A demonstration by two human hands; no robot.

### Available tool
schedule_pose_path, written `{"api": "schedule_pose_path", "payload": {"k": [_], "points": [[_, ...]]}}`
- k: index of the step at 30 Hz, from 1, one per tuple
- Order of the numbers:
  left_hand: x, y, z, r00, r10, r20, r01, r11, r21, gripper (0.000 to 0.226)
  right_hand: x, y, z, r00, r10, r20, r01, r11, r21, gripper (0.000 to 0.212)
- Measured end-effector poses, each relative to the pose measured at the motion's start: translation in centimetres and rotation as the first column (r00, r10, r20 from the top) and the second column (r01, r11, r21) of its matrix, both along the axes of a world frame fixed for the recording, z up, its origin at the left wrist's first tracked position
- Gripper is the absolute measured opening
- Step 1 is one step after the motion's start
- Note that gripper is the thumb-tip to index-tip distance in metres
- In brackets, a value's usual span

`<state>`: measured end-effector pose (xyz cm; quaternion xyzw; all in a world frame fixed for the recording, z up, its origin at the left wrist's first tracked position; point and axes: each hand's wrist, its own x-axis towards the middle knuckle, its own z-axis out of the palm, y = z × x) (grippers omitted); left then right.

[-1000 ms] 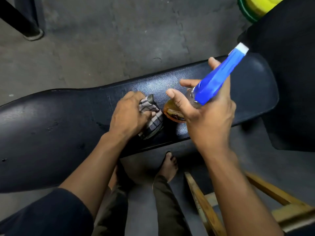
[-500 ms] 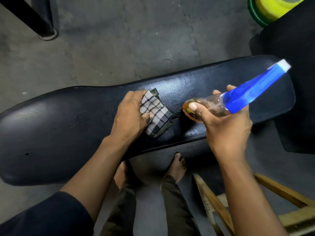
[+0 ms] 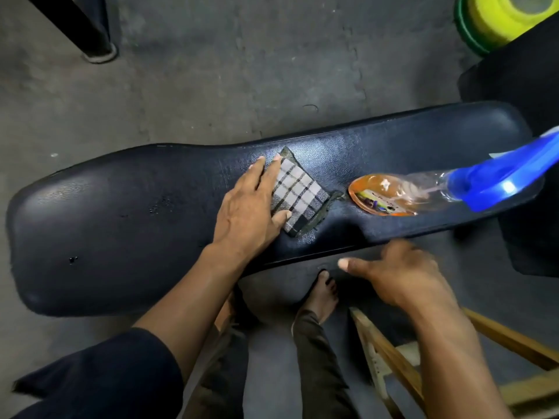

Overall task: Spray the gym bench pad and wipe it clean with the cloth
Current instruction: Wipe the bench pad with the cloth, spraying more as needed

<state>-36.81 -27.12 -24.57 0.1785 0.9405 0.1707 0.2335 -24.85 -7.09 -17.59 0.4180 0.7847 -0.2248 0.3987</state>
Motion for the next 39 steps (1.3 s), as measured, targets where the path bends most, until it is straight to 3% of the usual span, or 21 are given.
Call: {"api": "schedule_pose_path", "payload": {"k": [2,3,5,7,11,14,19,24,28,32,39], "points": [[0.0,-0.4,-0.3,0.999,-0.018,-0.029,0.018,1.0,-0.006,0.105,-0.8,-2.1,0.5,0.99,0.131,-0.047,-0.132,0.991,-0.016,0.064],[0.0,-0.7,-0.5,0.999,-0.021,-0.047,0.021,1.0,-0.01,0.104,-1.2,-3.4,0.5,0.97,0.182,-0.16,-0.184,0.983,0.002,0.056],[-0.1,-1.6,-1.0,0.995,-0.015,-0.096,0.014,1.0,-0.013,0.098,-2.3,-5.9,-0.2,0.839,0.231,-0.493,-0.235,0.97,0.056,0.043],[-0.2,-2.9,-1.5,0.986,0.003,-0.166,-0.008,1.0,-0.029,0.088,-3.8,-7.6,-2.1,0.69,0.32,-0.649,-0.334,0.936,0.107,0.049],[0.1,-7.0,-2.9,0.963,0.023,-0.267,-0.065,0.986,-0.152,0.075,-6.5,-8.5,-7.4,0.609,0.61,-0.507,-0.549,0.786,0.285,0.068],[0.5,-9.5,-3.9,0.95,-0.026,-0.311,-0.039,0.979,-0.202,0.072,-7.7,-8.5,-10.1,0.545,0.696,-0.468,-0.601,0.713,0.36,0.068],[0.6,-9.7,-4.8,0.932,0.01,-0.364,-0.069,0.986,-0.15,0.061,-9.9,-9.6,-11.4,0.537,0.691,-0.484,-0.557,0.721,0.412,0.065],[0.6,-10.0,-4.8,0.938,0.005,-0.345,-0.062,0.986,-0.154,0.062,-7.4,-12.6,-10.5,0.476,0.728,-0.494,-0.641,0.672,0.372,0.064],[0.5,-10.0,-4.8,0.941,0.023,-0.337,-0.078,0.985,-0.152,0.063,-3.7,-11.7,-9.7,0.542,0.721,-0.432,-0.636,0.688,0.349,0.063],[0.3,-9.9,-5.3,0.934,0.017,-0.356,-0.081,0.983,-0.165,0.064,-6.0,-9.5,-9.8,0.595,0.712,-0.373,-0.577,0.702,0.418,0.064],[0.2,-10.3,-6.4,0.934,0.01,-0.356,-0.069,0.986,-0.153,0.065,-12.1,-13.3,-11.4,0.6,0.64,-0.48,-0.487,0.768,0.416,0.063]]}}
